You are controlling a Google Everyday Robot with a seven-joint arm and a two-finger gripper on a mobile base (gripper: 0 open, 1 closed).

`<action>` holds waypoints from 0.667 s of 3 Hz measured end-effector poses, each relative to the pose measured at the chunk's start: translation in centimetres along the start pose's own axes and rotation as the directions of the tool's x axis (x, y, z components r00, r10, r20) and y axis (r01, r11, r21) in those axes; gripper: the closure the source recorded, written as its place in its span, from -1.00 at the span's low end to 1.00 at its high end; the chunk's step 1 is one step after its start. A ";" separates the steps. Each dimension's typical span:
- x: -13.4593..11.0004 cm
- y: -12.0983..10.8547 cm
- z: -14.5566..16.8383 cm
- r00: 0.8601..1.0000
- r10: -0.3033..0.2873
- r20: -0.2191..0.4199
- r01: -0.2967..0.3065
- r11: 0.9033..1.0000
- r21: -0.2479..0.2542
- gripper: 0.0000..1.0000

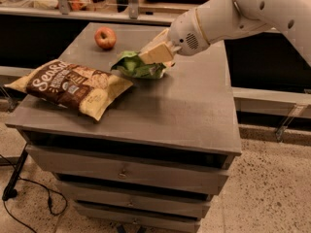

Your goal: Move green rice chip bag near brown chip bag

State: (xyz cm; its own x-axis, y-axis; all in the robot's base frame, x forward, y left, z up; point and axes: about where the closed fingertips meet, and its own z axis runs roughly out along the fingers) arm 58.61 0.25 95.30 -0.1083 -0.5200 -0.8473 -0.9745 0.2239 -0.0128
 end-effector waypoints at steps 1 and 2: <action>-1.1 3.2 1.0 1.000 0.003 0.001 -0.003 0.999 -0.054 1.00; -1.7 5.5 2.5 1.000 -0.004 0.005 0.004 0.997 -0.073 1.00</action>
Offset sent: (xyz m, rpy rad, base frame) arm -0.0645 0.0624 -0.0051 0.0209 0.0334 0.0722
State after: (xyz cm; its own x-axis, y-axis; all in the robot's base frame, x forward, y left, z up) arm 53.95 4.41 95.31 -0.1033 -0.5168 -0.8499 -0.9867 0.1608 0.0221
